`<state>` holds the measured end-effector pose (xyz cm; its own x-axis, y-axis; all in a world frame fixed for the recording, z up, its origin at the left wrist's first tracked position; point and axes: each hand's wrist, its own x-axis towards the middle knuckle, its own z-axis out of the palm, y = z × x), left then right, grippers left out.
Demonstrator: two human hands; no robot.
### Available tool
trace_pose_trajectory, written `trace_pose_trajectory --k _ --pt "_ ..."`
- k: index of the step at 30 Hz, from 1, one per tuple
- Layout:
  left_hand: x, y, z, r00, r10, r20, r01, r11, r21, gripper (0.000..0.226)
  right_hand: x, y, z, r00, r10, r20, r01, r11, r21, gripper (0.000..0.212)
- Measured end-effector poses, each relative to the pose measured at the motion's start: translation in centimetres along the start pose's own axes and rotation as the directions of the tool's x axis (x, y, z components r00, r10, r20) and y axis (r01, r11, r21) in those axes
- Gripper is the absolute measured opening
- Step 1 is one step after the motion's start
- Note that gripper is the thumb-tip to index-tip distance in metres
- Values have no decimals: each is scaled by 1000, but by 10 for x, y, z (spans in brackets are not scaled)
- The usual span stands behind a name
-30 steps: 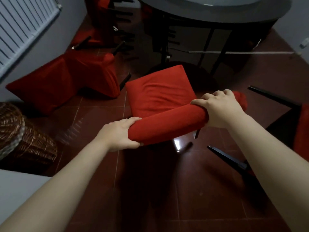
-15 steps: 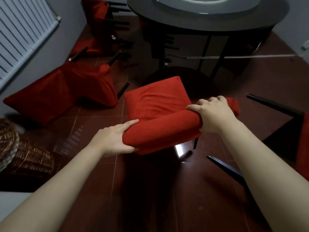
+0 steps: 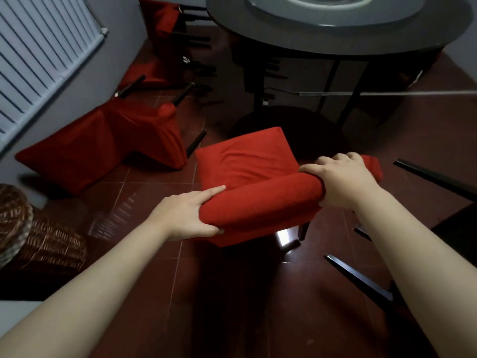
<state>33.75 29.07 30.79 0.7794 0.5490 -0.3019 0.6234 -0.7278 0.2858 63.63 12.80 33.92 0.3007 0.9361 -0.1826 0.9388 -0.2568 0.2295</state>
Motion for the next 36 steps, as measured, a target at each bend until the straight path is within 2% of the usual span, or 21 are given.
trace_pose_trajectory --k 7,12,25,36 --pt "43 55 8 999 53 -6 -53 996 78 94 -5 60 28 995 51 83 -55 998 44 85" --pt "65 80 12 997 71 -5 -70 991 118 93 -10 86 50 993 73 91 -82 991 102 83" --pt "61 78 8 997 54 -48 -46 989 138 95 -2 88 56 996 64 54 -73 983 167 82" --pt "63 75 4 997 79 -21 -75 987 141 99 2 85 40 980 72 186 -103 982 161 87"
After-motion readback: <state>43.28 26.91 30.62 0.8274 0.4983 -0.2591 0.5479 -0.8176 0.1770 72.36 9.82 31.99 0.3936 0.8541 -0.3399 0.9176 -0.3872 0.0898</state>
